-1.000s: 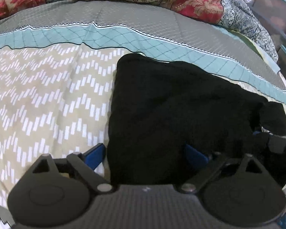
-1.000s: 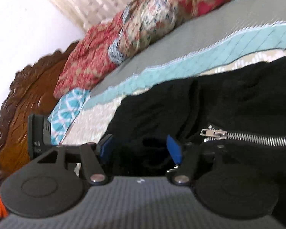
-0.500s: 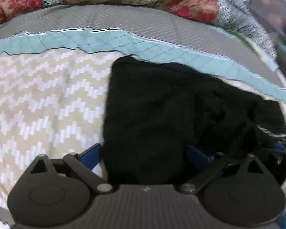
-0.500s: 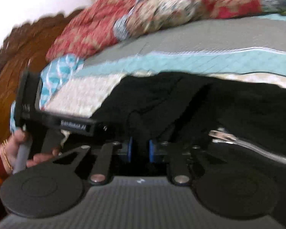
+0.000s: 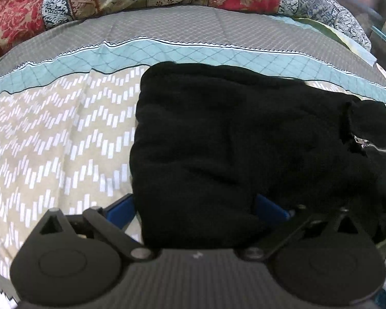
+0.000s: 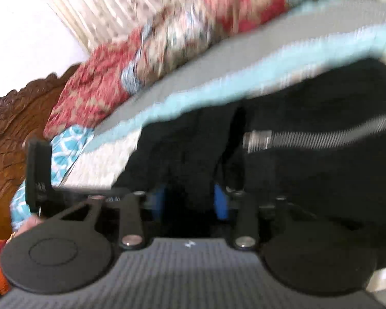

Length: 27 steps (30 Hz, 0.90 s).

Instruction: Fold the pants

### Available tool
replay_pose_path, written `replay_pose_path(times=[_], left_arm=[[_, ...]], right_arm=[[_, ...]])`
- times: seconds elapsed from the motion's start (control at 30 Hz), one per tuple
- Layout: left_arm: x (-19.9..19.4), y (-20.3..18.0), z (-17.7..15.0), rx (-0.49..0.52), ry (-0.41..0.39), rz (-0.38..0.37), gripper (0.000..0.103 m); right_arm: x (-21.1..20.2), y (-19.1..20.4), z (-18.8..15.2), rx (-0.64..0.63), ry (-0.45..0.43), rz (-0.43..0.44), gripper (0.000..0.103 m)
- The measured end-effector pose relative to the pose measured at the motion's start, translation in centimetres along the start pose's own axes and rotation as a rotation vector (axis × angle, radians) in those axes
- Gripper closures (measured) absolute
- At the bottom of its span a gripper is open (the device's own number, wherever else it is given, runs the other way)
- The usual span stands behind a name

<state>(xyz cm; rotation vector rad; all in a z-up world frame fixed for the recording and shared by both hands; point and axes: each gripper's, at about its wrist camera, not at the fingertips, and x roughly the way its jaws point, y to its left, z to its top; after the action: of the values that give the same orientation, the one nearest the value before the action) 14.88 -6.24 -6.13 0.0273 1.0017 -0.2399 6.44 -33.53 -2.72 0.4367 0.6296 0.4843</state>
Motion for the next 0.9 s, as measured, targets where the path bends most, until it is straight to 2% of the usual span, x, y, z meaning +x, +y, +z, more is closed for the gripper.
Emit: replay_pose_path(times=[0.07, 0.13, 0.27, 0.33, 0.47, 0.6, 0.83, 0.9], left_arm=[[0.0, 0.0, -0.1, -0.002, -0.007, 0.005, 0.000], [0.0, -0.1, -0.2, -0.004, -0.010, 0.008, 0.000], [0.0, -0.1, -0.2, -0.005, -0.010, 0.005, 0.000], [0.0, -0.1, -0.2, -0.005, -0.012, 0.005, 0.000], [-0.1, -0.1, -0.4, -0.005, -0.015, 0.005, 0.000], [-0.1, -0.1, -0.5, -0.007, -0.019, 0.005, 0.000], [-0.2, -0.2, -0.6, -0.012, -0.025, 0.004, 0.000], [-0.3, -0.2, -0.6, -0.014, -0.025, 0.002, 0.000]], right_arm=[[-0.5, 0.5, 1.0, -0.001, -0.065, -0.027, 0.054], [-0.7, 0.8, 1.6, -0.009, -0.088, -0.032, 0.057], [1.6, 2.1, 1.7, -0.090, -0.036, -0.047, 0.071], [2.9, 2.0, 1.1, -0.100, 0.000, -0.044, 0.071], [5.9, 0.0, -0.5, -0.041, 0.092, -0.127, 0.073], [6.6, -2.0, -0.7, 0.052, 0.080, -0.118, 0.073], [6.1, -1.3, -0.6, 0.046, 0.074, -0.135, 0.073], [5.3, -0.4, -0.4, 0.038, 0.053, -0.156, 0.069]])
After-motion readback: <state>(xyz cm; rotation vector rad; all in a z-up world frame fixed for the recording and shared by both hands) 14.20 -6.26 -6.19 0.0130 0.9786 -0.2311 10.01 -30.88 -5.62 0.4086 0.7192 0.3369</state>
